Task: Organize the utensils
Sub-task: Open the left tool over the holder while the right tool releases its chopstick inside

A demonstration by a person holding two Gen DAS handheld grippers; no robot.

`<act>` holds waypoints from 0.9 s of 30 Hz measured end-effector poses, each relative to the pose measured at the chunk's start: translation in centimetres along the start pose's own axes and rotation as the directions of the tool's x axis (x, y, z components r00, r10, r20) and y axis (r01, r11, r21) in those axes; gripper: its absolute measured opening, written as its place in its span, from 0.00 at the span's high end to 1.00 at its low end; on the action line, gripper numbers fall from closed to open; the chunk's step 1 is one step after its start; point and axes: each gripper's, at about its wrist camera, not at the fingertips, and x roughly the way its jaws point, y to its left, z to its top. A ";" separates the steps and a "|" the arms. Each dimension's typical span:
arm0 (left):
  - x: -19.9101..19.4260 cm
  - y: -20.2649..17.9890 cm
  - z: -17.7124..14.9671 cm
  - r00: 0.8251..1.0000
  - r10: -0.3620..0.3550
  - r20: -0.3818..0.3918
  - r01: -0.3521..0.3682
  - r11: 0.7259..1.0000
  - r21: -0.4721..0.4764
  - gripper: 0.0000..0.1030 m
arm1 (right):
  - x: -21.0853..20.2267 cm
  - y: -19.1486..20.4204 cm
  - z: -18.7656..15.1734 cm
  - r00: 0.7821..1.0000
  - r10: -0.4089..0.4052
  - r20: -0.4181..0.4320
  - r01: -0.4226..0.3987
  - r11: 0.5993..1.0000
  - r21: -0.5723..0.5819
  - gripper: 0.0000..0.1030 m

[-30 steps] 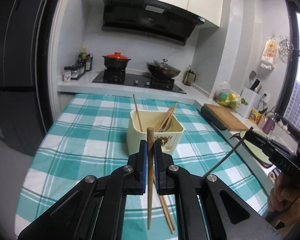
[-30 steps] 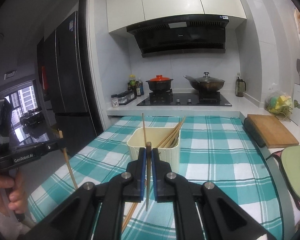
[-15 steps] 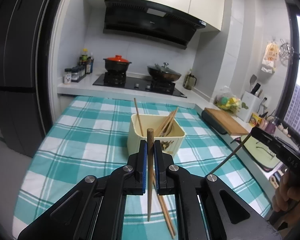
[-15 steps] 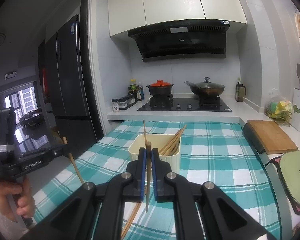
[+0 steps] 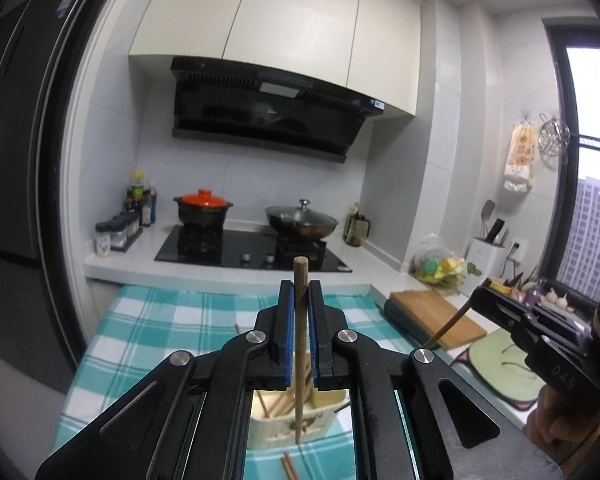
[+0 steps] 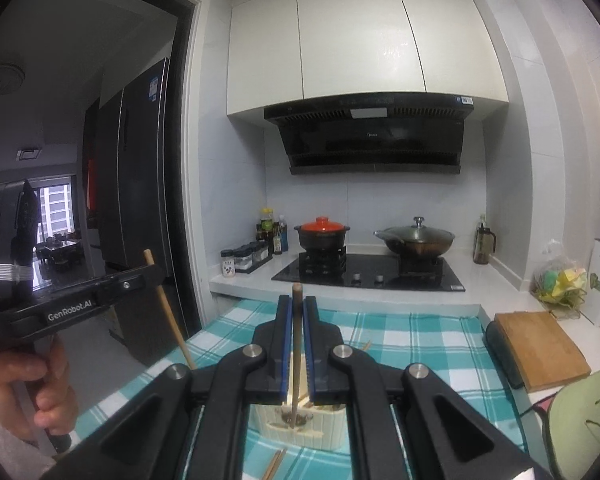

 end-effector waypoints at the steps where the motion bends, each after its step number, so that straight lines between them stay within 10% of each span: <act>1: 0.9 -0.1 0.3 1.000 0.010 0.015 -0.011 1.000 0.009 0.96 | 0.6 0.0 0.6 1.000 -0.004 0.009 0.004 1.000 -0.007 0.95; 10: 11.8 1.7 -2.0 0.989 0.050 -0.141 -0.053 0.998 -0.016 0.96 | 10.9 -2.5 0.3 0.989 -0.051 -0.139 0.053 0.999 0.009 0.95; 21: 21.1 4.6 -7.1 0.880 0.051 -0.472 -0.109 0.990 -0.094 0.95 | 21.7 -5.4 -4.3 0.887 0.010 -0.461 0.033 0.996 0.087 0.94; 27: 20.4 5.0 -6.9 0.859 0.093 -0.504 -0.152 0.985 -0.076 0.53 | 23.1 -5.1 -5.2 0.840 0.031 -0.542 0.031 0.994 0.104 0.93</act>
